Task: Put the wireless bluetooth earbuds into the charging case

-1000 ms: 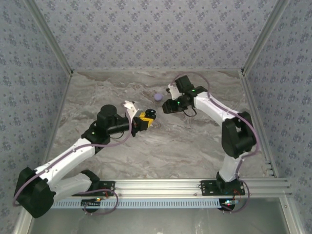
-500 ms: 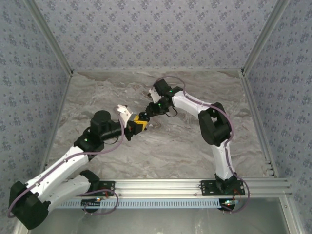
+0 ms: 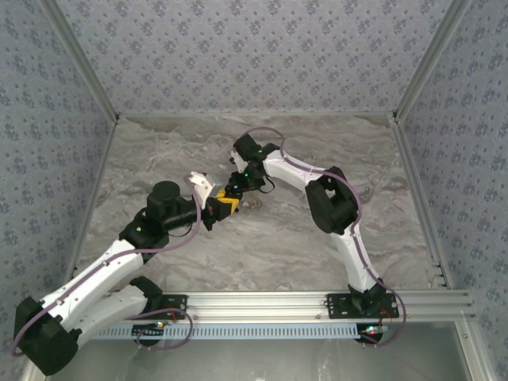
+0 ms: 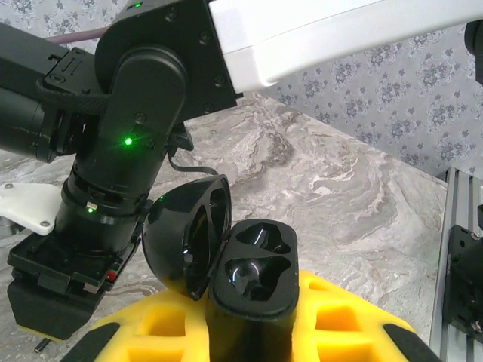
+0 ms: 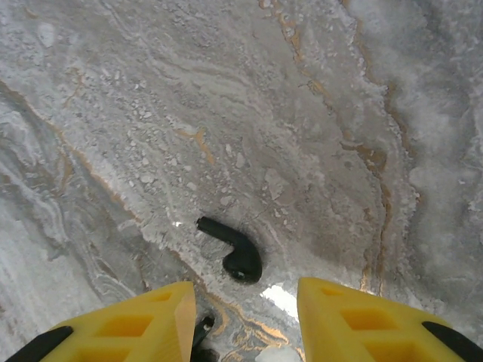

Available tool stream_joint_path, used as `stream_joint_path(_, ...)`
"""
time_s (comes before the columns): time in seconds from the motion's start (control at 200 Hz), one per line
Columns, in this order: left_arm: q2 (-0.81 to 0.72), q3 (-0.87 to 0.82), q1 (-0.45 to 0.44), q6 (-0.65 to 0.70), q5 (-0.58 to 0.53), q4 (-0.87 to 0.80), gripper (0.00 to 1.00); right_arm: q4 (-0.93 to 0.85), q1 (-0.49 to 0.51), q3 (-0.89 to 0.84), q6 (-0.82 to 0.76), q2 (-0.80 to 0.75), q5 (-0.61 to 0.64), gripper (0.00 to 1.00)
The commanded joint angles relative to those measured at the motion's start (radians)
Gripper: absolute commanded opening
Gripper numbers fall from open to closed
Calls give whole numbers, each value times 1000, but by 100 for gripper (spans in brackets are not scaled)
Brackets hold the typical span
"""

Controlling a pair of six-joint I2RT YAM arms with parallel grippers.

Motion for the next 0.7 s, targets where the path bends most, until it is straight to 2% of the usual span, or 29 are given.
stream_joint_path(0.0, -17, 2, 1, -9, -1, 10, 19, -44, 17, 42, 21, 32, 32, 42)
stream_joint_path(0.695, -17, -1, 1, -16, -3, 10, 19, -107, 50, 119, 26, 137, 113, 35)
